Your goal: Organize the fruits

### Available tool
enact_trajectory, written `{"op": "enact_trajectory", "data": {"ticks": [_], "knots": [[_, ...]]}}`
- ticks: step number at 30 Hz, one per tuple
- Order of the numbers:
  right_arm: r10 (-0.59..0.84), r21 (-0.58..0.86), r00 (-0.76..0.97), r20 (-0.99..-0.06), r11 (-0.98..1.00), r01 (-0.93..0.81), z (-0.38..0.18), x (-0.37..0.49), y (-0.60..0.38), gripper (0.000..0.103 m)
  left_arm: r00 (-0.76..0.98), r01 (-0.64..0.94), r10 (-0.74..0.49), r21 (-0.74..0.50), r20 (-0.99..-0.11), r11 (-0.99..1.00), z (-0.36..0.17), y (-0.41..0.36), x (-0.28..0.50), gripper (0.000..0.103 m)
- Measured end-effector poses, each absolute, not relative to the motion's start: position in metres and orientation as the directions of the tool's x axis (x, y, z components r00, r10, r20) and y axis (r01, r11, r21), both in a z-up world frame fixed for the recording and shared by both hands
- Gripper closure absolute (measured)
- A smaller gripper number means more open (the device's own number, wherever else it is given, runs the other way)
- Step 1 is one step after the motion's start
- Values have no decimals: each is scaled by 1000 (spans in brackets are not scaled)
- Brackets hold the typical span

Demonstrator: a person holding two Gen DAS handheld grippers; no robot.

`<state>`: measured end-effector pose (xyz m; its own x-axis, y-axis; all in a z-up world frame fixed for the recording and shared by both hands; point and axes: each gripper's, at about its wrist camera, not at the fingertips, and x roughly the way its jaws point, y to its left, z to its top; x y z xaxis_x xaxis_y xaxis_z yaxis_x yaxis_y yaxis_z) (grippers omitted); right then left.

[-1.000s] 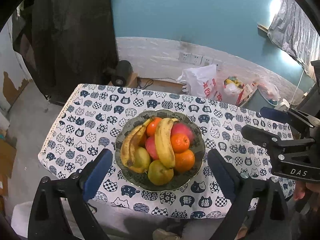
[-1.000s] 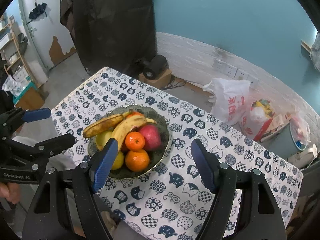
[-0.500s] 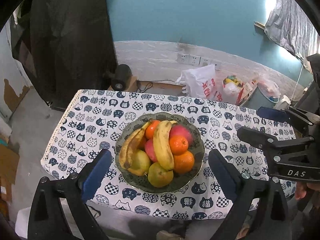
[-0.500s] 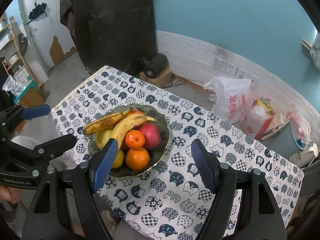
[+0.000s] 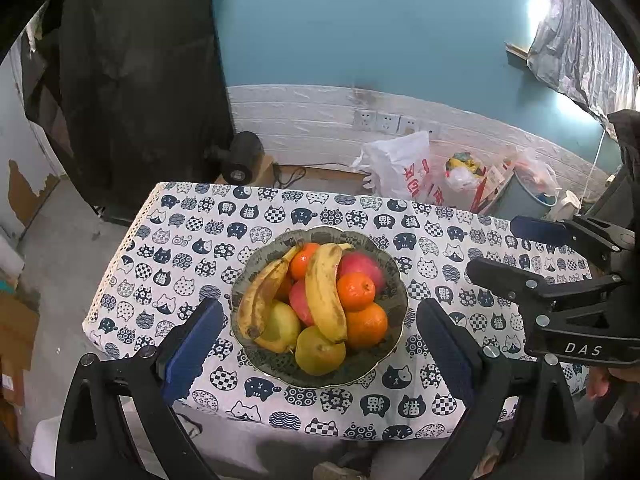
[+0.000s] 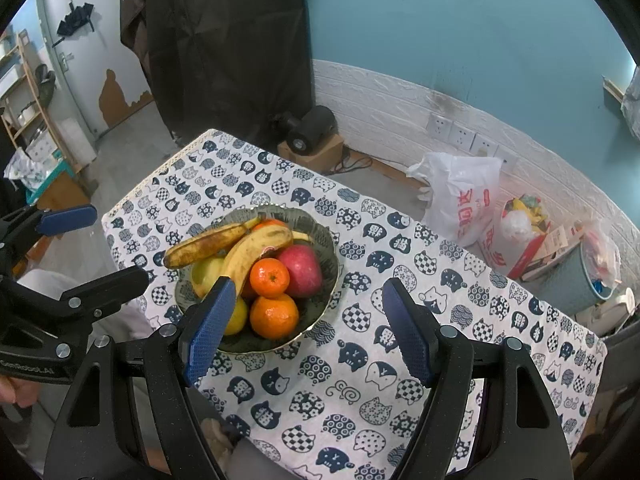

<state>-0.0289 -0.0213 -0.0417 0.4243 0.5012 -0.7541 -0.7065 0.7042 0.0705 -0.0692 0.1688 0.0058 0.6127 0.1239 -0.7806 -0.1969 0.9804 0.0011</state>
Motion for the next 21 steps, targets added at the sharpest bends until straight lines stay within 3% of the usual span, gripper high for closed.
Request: {"op": "enact_trajectory", "data": {"ticks": [21], "knots": [[501,71,423,-755,704,-707,-42,-29,-21,28,605,-205,133,8,-785,979,8,167,-71,5]]}}
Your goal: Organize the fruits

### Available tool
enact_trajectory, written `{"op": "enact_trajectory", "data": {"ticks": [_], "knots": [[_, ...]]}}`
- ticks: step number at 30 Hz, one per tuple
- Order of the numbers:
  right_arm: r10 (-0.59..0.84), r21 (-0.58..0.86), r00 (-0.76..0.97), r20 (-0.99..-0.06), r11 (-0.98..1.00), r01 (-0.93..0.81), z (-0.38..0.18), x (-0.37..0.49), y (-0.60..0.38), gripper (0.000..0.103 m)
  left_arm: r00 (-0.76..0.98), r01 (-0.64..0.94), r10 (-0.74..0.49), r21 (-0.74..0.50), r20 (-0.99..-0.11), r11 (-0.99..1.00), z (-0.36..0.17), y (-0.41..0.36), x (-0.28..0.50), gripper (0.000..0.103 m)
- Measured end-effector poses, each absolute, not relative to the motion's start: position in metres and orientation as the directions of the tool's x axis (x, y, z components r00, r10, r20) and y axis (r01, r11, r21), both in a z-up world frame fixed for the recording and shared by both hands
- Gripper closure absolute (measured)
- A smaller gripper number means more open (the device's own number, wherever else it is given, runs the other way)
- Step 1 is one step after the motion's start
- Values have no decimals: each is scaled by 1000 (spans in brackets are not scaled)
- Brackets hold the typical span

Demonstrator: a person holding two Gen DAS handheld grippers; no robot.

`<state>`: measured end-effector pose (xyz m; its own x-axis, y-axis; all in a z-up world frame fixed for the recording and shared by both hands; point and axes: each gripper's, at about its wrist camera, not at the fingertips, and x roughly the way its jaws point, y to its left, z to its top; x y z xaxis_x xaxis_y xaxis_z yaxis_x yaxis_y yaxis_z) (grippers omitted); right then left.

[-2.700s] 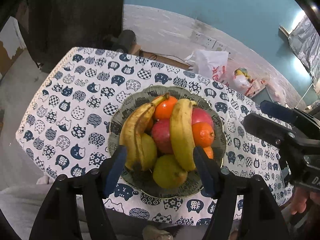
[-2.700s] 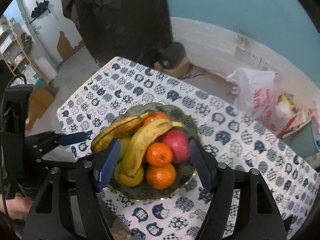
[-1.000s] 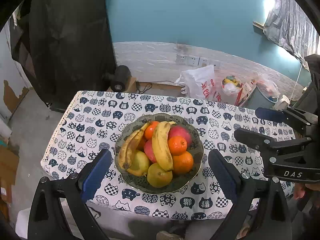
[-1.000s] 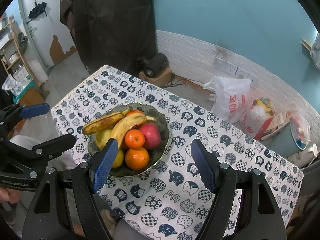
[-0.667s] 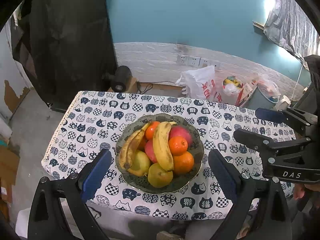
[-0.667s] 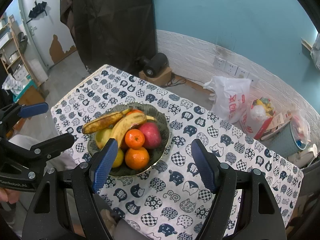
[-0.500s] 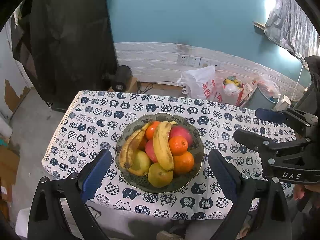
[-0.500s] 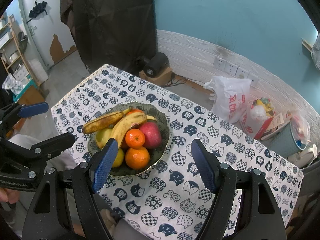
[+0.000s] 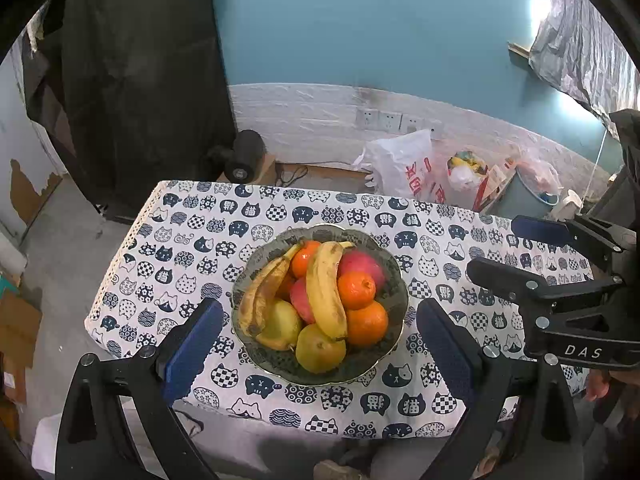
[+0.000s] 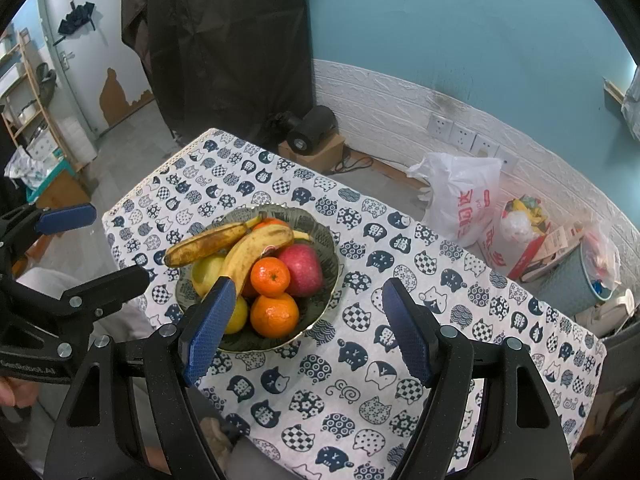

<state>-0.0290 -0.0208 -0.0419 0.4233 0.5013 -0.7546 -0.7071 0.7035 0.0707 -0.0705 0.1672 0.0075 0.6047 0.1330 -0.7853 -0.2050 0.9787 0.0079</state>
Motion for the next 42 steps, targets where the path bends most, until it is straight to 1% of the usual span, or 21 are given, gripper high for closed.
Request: {"op": "enact_trajectory", "data": {"ticks": [42], "knots": [[499,69,423,-756,704,-707,-42,-30,-20,28,594,-214,123,-9,-795,977,4,161,-71,5]]}}
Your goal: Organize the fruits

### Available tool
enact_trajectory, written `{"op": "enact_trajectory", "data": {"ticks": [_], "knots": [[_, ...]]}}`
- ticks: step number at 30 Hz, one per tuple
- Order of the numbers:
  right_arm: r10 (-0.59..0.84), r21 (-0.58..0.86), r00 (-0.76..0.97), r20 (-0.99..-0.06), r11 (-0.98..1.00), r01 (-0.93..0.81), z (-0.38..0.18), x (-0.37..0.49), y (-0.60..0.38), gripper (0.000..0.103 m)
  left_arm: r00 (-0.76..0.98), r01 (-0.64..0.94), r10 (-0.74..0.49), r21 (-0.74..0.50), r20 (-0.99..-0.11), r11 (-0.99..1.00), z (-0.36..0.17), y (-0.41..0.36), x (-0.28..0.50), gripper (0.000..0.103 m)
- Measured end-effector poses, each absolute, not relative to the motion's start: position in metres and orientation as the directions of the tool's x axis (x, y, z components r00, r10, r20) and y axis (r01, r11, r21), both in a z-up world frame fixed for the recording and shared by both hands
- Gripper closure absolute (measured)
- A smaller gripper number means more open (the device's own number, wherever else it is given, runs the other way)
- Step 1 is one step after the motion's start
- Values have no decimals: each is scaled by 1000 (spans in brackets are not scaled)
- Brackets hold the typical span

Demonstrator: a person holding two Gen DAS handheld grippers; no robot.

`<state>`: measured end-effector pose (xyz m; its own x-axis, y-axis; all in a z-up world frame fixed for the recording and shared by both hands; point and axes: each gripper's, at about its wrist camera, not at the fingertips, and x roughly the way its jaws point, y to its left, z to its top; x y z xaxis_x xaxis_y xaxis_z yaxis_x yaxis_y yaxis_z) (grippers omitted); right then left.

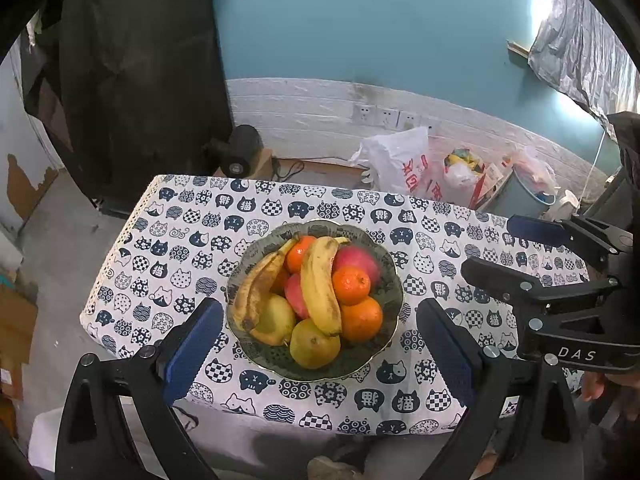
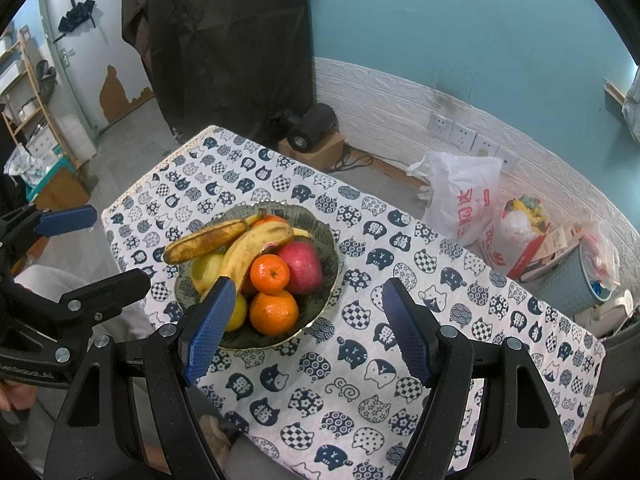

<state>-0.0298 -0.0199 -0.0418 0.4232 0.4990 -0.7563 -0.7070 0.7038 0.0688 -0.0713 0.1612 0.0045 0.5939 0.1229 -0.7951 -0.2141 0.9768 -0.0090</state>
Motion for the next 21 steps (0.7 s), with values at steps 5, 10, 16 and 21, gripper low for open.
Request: {"op": "enact_trajectory", "data": {"ticks": [5,10,16,21], "knots": [[499,68,424,-756,704,-707,-42,-30,-20,28,593,-213,120,-11,-796,977,4,161,-71,5],[498,68,423,-757,704,-707,-42,-30,-20,28,594,-214,119,-13,-796,977,5,161,-72,5],[497,68,423,-757,705,-706,-42,-30,-19,28,593,-217,118,-17,-797,976,5,161,-73,5],[496,68,423,-758,705,-706,-43,-30,-21,28,592,-228,119,-24,-797,973,5,163,-73,5]]}}
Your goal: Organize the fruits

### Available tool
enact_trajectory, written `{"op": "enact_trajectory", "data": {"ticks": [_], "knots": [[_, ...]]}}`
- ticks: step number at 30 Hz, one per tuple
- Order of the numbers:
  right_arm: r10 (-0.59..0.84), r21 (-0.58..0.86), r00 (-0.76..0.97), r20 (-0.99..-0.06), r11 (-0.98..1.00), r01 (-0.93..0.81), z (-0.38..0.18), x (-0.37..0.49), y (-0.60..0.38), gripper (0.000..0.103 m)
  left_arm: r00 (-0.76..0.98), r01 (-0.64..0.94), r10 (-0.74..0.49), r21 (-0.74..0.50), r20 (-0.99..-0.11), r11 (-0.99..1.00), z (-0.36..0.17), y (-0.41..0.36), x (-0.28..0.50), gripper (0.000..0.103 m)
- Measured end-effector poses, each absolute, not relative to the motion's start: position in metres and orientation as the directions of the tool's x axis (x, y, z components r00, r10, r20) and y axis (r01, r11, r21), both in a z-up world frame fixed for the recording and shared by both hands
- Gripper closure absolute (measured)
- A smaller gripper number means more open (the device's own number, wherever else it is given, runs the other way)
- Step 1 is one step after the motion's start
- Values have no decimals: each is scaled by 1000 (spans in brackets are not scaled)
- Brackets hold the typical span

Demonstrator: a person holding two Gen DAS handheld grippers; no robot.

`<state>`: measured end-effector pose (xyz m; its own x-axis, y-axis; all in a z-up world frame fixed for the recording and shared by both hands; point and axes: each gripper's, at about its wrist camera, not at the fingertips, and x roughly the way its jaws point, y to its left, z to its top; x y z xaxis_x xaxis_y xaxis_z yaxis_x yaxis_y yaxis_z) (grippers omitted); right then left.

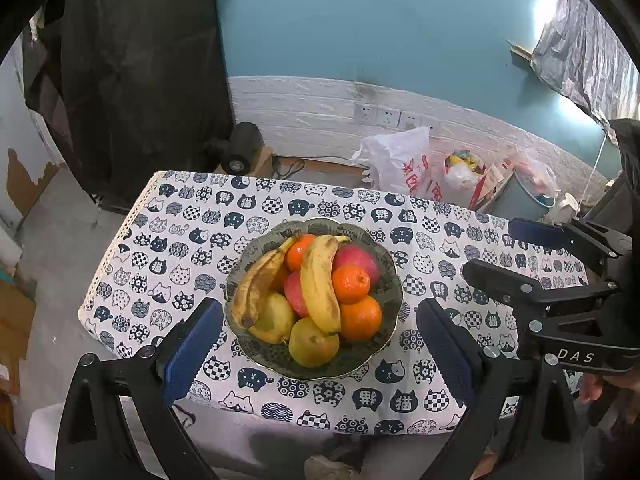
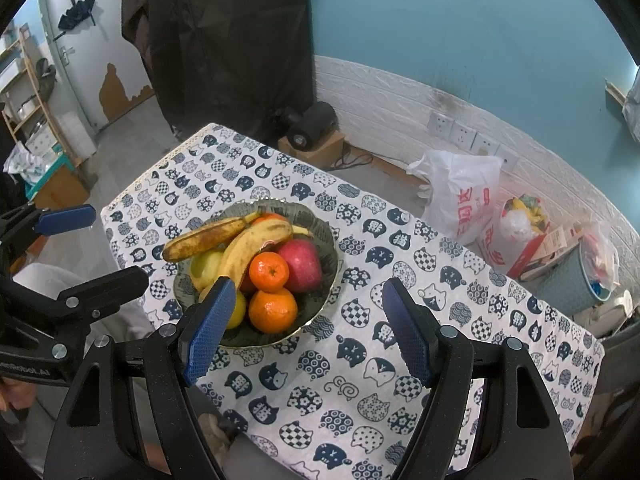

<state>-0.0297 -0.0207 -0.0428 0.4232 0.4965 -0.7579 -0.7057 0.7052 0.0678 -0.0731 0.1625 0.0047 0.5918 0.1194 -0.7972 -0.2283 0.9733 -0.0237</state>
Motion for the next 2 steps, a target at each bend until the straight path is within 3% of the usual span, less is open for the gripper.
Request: {"op": "enact_trajectory", "data": {"ticks": [2], "knots": [[497,68,423,-758,704,-707,-43,-30,-21,28,591,-229,115,-29,-798,973,4,163,-73,5]]}}
